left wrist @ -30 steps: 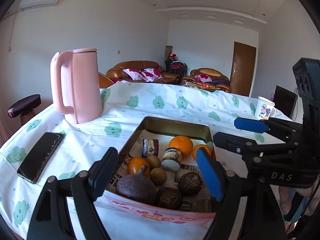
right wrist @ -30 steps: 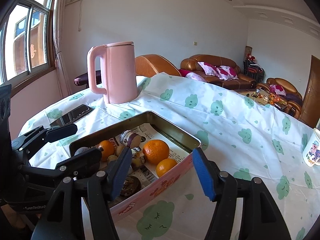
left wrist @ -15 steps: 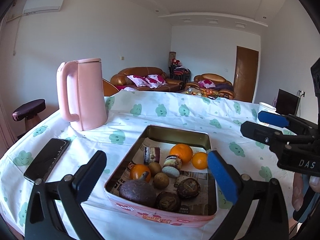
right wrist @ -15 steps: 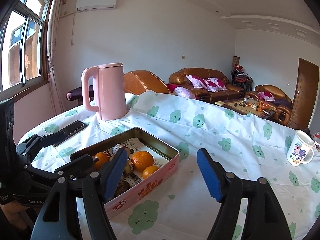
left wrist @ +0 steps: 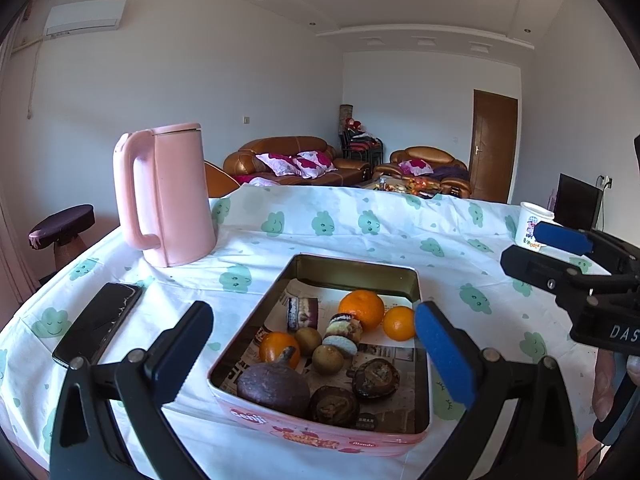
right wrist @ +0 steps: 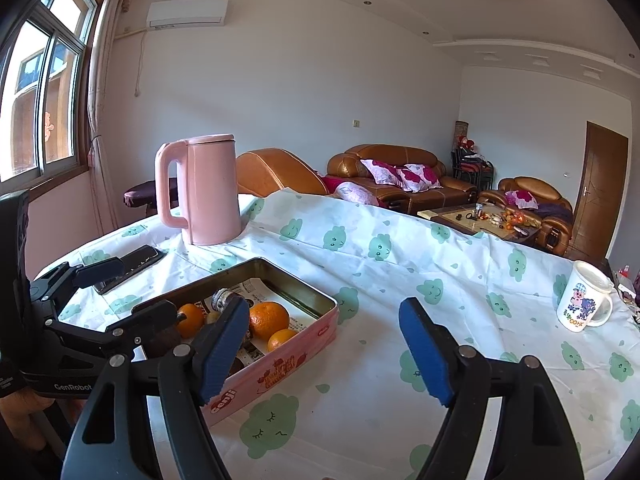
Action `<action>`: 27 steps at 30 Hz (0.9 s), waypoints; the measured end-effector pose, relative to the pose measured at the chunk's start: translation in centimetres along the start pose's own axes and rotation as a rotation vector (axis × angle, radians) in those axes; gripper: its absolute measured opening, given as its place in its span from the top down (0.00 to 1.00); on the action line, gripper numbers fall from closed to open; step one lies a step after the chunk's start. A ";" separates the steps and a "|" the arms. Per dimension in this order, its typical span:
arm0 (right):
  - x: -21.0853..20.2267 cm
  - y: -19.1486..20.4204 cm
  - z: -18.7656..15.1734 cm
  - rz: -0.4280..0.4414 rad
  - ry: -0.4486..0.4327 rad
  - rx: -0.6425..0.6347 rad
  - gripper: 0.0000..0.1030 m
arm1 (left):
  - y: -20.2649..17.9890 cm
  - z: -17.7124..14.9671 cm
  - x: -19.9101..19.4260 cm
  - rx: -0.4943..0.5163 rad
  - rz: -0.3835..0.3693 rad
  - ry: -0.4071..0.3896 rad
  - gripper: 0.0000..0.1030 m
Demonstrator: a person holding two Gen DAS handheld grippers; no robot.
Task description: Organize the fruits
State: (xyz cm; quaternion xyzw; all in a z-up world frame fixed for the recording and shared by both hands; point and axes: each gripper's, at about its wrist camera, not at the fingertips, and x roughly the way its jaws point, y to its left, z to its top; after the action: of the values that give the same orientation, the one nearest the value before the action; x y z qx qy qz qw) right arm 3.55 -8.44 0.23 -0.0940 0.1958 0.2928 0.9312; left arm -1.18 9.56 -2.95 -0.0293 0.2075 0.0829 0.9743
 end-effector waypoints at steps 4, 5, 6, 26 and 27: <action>-0.1 -0.3 -0.1 -0.006 0.000 -0.001 0.23 | -0.2 0.0 0.0 0.008 0.020 0.002 0.00; -0.2 -0.4 -0.2 -0.007 -0.001 0.000 0.23 | -0.3 0.0 0.1 0.006 0.027 0.004 0.00; -0.2 -0.5 -0.2 -0.008 0.000 0.000 0.23 | -0.3 0.1 0.1 0.008 0.038 0.004 0.00; -0.2 -1.8 -1.7 -0.023 0.020 0.023 0.23 | -0.7 1.1 -1.5 -0.033 0.055 -0.097 0.00; -0.1 -1.8 -1.8 -0.023 0.022 0.023 0.23 | -0.6 1.1 -1.5 -0.035 0.062 -0.099 0.00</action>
State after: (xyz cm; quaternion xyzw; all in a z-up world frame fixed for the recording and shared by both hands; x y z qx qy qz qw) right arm 3.93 -10.49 -1.24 -0.0887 0.2086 0.2785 0.9333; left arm -2.02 8.85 -1.35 -0.0357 0.1586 0.1178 0.9796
